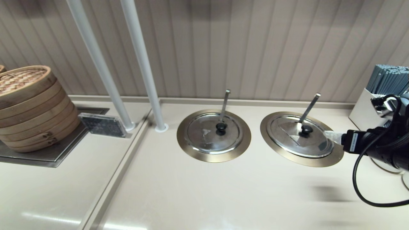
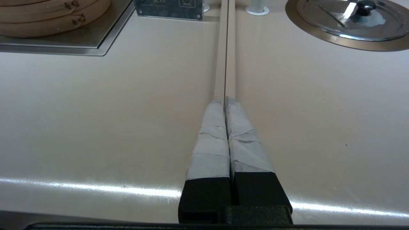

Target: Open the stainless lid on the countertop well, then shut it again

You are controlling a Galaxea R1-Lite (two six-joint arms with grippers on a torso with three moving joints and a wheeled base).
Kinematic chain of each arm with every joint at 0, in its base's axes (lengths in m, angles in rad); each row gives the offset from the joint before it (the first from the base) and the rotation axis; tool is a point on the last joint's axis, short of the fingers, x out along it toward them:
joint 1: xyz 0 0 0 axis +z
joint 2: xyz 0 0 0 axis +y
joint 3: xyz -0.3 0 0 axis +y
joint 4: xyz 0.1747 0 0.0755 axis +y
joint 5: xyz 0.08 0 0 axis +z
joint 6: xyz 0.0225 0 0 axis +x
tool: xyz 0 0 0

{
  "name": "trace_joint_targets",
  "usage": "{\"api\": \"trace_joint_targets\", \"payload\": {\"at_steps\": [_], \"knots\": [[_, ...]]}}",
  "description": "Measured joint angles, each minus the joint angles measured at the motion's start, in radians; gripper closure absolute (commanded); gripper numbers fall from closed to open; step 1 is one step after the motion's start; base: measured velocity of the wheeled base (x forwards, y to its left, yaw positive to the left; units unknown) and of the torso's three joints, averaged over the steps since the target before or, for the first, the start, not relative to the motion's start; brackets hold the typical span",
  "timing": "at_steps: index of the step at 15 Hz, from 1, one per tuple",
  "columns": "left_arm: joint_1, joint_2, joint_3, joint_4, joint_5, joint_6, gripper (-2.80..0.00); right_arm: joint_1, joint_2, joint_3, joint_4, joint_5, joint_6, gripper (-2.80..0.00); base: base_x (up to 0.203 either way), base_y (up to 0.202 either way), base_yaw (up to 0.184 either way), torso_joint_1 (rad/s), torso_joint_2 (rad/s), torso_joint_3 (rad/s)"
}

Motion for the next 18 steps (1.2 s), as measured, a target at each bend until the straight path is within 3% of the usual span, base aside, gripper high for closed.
{"api": "trace_joint_targets", "payload": {"at_steps": [3, 5, 10, 13, 18], "knots": [[0.0, 0.0, 0.0, 0.0, 0.0, 0.0, 0.0, -0.136, 0.081, -0.06, -0.055, 0.283, -0.005, -2.8, 0.0, 0.0, 0.0, 0.0, 0.0, 0.0], [0.0, 0.0, 0.0, 0.0, 0.0, 0.0, 0.0, -0.193, 0.163, -0.096, -0.095, 0.405, -0.027, -2.8, 0.0, 0.0, 0.0, 0.0, 0.0, 0.0], [0.0, 0.0, 0.0, 0.0, 0.0, 0.0, 0.0, -0.221, 0.376, -0.135, -0.282, 0.454, -0.073, -2.8, 0.0, 0.0, 0.0, 0.0, 0.0, 0.0], [0.0, 0.0, 0.0, 0.0, 0.0, 0.0, 0.0, -0.221, 0.372, -0.136, -0.263, 0.445, -0.067, -2.8, 0.0, 0.0, 0.0, 0.0, 0.0, 0.0], [0.0, 0.0, 0.0, 0.0, 0.0, 0.0, 0.0, -0.204, 0.2, -0.103, -0.156, 0.464, -0.068, -2.8, 0.0, 0.0, 0.0, 0.0, 0.0, 0.0]]}}
